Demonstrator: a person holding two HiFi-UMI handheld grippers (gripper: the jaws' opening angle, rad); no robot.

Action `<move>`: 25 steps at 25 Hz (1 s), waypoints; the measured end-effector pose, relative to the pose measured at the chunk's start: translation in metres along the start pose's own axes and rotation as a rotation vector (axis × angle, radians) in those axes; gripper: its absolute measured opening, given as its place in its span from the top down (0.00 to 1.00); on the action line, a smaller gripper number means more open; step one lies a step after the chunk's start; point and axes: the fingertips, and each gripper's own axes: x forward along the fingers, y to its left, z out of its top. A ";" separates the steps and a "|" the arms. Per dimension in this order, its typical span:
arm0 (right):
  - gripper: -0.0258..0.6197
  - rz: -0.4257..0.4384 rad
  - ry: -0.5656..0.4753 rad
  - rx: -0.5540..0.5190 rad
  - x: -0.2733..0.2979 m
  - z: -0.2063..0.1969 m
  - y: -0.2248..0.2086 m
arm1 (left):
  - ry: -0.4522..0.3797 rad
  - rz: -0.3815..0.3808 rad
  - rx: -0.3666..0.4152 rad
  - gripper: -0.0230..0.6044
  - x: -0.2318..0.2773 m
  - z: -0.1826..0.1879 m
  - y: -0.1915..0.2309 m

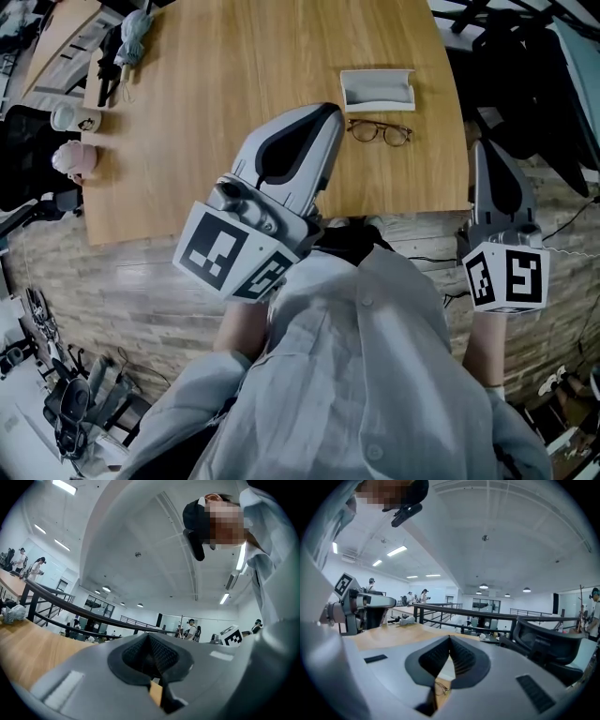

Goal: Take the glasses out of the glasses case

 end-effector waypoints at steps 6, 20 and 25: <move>0.96 0.012 -0.042 -0.051 0.004 0.015 -0.003 | -0.028 0.010 0.019 0.96 0.007 0.010 0.000; 0.96 0.052 -0.070 -0.086 0.007 0.019 -0.011 | -0.041 0.038 0.052 0.96 0.017 0.016 -0.010; 0.96 0.060 -0.073 -0.088 0.007 0.019 -0.015 | -0.037 0.041 0.054 0.96 0.021 0.015 -0.015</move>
